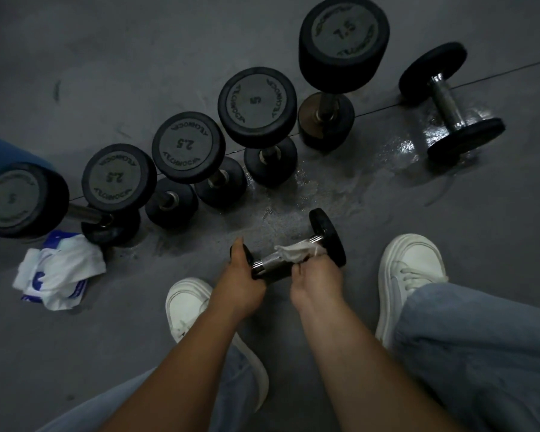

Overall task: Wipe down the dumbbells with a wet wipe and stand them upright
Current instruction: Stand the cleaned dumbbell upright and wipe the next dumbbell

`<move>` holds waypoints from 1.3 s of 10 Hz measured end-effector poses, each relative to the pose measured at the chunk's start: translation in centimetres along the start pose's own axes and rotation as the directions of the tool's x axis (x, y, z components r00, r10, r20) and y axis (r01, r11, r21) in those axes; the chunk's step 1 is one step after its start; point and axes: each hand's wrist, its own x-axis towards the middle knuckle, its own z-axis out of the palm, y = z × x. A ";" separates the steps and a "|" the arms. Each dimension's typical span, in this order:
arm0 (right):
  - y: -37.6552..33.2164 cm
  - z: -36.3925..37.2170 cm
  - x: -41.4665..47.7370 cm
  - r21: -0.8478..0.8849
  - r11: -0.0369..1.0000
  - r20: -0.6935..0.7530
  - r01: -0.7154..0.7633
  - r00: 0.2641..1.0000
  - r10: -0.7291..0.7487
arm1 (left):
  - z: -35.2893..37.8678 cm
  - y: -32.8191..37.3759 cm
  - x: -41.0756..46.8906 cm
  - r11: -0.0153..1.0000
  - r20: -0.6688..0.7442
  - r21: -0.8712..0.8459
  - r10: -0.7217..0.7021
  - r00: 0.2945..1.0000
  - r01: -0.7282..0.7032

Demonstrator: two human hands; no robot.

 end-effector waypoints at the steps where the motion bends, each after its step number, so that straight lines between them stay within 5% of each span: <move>1: 2.5 -0.6 1.1 0.119 0.993 0.078 0.011 0.997 -0.021 | 0.1 -0.2 0.0 1.000 -0.007 -0.002 -0.001 1.000 0.001; 3: 0.9 2.1 1.6 0.095 0.995 -0.088 0.031 0.996 -0.023 | 0.4 -0.5 -0.1 1.000 -0.009 0.001 0.014 1.000 -0.014; 9: 0.6 1.6 1.9 0.185 0.979 0.063 -0.088 0.995 0.077 | -0.1 0.1 0.0 1.000 -0.003 -0.024 -0.001 1.000 0.001; 13: 1.7 0.4 2.4 0.143 0.989 0.017 -0.023 1.000 0.021 | -0.3 0.4 -0.4 1.000 -0.011 -0.008 0.014 1.000 -0.014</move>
